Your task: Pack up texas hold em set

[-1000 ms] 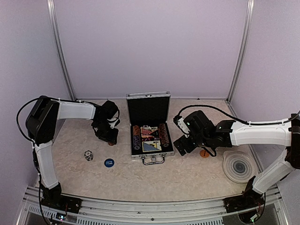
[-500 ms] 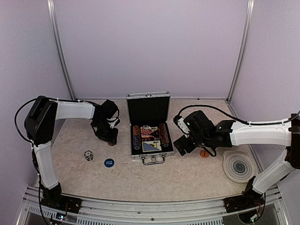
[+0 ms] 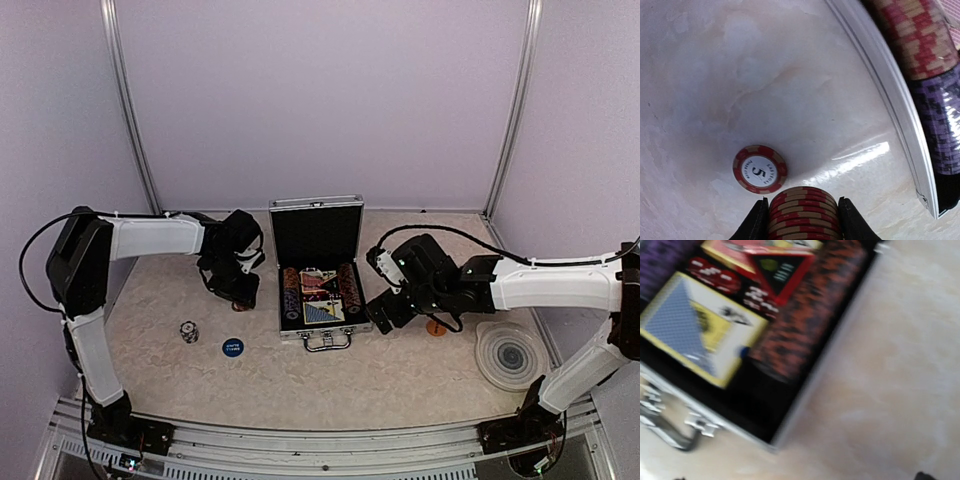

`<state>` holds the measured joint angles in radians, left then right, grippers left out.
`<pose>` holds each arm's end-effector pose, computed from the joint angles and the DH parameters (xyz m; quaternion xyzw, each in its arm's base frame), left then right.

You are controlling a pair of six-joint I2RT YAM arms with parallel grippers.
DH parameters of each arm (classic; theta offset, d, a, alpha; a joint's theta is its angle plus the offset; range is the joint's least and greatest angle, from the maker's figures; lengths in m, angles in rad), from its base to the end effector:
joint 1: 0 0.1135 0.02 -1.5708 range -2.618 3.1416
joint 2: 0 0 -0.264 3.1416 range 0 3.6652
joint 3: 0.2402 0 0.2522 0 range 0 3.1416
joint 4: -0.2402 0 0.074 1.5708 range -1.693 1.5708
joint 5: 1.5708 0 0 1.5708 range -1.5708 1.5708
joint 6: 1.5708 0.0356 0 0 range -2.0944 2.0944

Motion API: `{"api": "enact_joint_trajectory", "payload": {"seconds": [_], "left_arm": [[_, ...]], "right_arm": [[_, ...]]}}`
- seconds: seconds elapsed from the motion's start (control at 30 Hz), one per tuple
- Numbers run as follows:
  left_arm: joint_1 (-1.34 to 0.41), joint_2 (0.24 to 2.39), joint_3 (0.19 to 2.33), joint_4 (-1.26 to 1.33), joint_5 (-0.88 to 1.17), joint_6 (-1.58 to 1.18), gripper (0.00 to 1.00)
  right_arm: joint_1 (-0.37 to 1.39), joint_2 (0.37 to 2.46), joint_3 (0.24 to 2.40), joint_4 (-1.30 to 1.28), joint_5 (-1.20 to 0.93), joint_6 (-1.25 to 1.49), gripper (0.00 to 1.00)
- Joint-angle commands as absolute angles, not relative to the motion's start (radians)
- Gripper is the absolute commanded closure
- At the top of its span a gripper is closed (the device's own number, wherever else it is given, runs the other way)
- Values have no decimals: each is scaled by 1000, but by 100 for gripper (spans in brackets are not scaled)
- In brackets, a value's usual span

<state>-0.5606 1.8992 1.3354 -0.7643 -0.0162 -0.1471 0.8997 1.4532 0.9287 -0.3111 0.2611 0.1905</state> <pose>0.3142 -0.1966 0.1768 0.2028 0.9717 -0.0344 0.1163 0.1961 0.2322 0.2245 -0.2774 0.8839 0.0809 0.3677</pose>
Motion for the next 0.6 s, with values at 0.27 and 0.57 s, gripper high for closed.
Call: {"api": "enact_joint_trajectory", "payload": {"seconds": [0.27,0.57], "left_arm": [[-742,1797,1421,-854,8,-123,100],[-860,1747,1464,-920,49,-111,100]], "right_arm": [[869,1521,1000,-150,-117,444,1],[787,1525,908,97,-413,669,2]]}}
